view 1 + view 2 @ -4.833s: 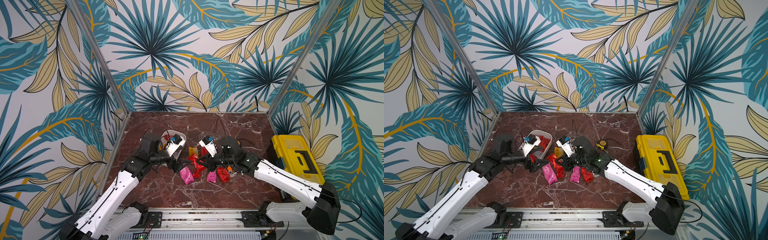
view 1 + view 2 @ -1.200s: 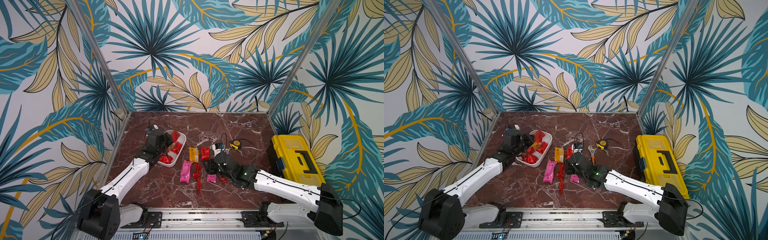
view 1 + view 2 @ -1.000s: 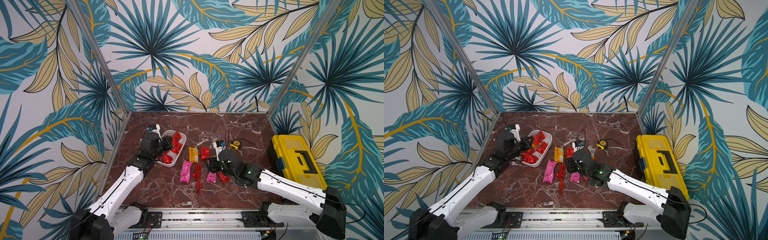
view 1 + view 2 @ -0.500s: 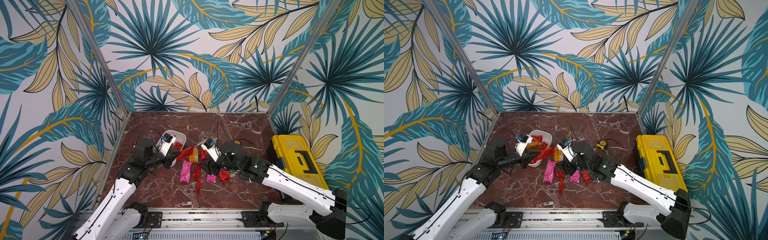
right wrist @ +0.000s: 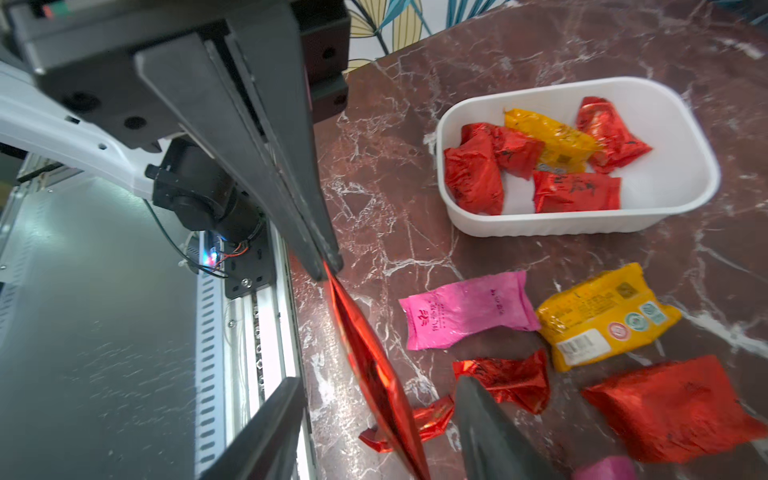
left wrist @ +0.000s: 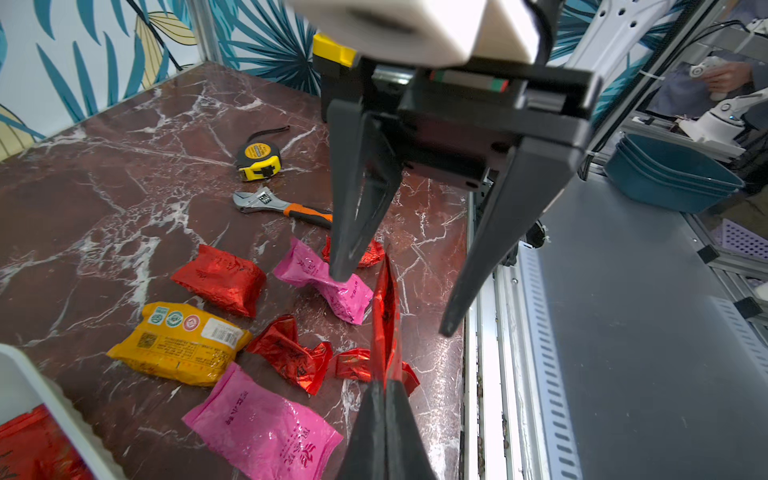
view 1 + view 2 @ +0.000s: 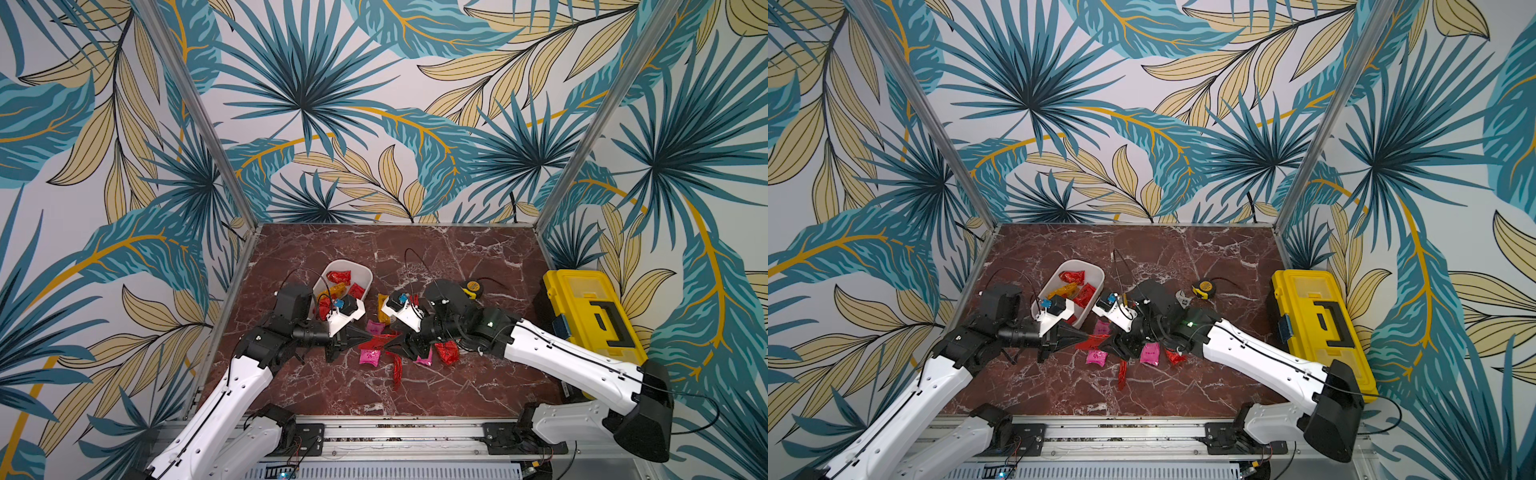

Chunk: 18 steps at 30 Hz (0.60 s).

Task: Take the tea bags out of the storage box
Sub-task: Pick up the tea bag from the storage box.

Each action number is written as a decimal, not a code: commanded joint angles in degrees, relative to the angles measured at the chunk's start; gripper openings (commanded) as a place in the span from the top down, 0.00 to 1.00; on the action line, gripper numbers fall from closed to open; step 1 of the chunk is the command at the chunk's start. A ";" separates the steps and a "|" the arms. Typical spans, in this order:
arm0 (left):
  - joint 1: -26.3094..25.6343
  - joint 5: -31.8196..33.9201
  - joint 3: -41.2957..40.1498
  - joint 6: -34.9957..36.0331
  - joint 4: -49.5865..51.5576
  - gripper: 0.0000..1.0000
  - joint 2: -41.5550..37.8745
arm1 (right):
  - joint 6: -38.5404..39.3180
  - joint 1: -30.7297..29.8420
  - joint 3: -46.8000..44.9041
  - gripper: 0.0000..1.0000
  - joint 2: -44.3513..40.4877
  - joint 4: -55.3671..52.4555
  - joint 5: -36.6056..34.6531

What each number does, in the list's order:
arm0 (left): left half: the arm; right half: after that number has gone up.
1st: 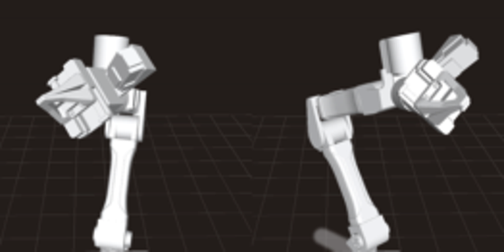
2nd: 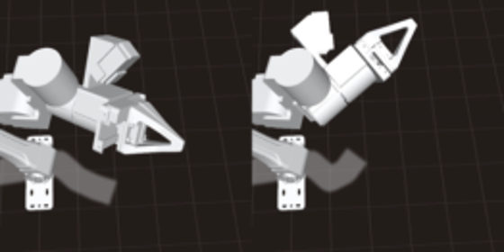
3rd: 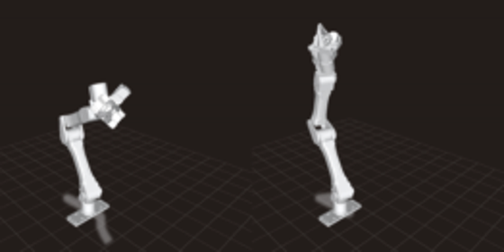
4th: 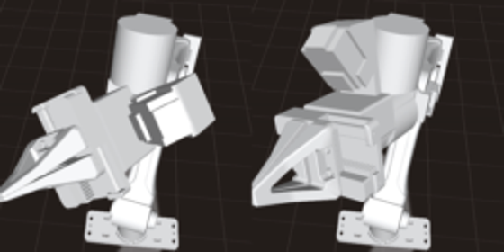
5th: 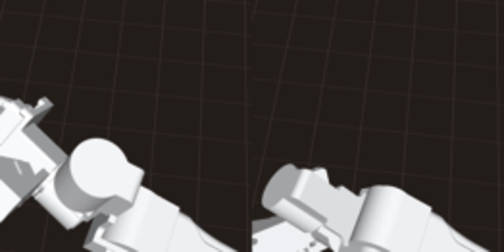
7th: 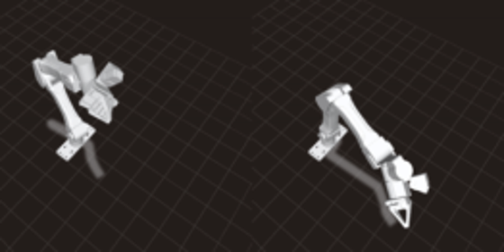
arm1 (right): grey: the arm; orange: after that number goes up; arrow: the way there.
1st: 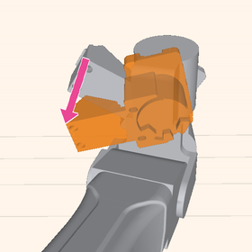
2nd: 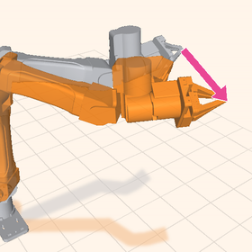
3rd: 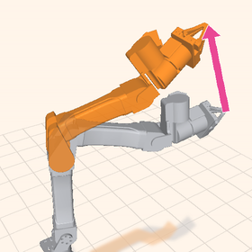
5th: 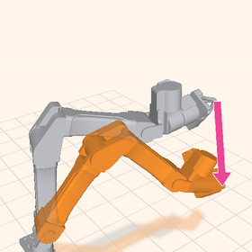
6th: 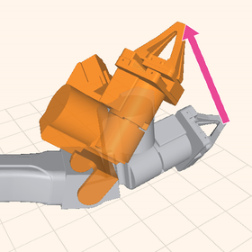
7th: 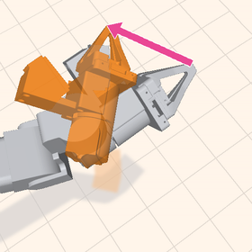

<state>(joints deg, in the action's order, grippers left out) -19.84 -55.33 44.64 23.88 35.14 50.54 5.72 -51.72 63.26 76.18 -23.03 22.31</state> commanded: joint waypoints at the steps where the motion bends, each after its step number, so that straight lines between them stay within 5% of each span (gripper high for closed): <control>1: -0.17 -2.92 1.17 3.26 2.57 1.00 0.40 | -0.01 0.13 1.63 0.46 1.81 0.52 5.20; 4: -0.12 -0.87 1.84 3.30 3.81 1.00 0.62 | -1.42 0.13 2.16 0.71 2.56 0.44 6.71; 8: -0.12 0.87 2.05 1.91 2.54 0.96 0.53 | -2.64 0.13 1.20 0.89 1.80 0.69 6.46; 9: -0.12 2.14 1.90 0.69 1.39 0.73 0.36 | -3.13 0.09 0.71 0.91 1.17 0.85 6.14; 13: -0.11 7.40 1.47 -6.18 -4.14 0.27 -1.00 | -6.99 0.12 -2.44 0.98 -2.06 3.46 2.26; 15: -0.07 14.05 0.74 -11.77 -8.33 0.12 -2.51 | -11.71 0.21 -5.26 1.00 -4.45 5.53 -3.19; 18: -0.01 24.65 -1.28 -18.35 -14.57 0.03 -5.29 | -21.47 1.38 -9.13 1.00 -7.42 6.15 -12.78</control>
<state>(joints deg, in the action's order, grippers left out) -19.84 -41.98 44.64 14.17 29.41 48.01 -5.28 -51.51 57.78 71.16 -19.00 19.77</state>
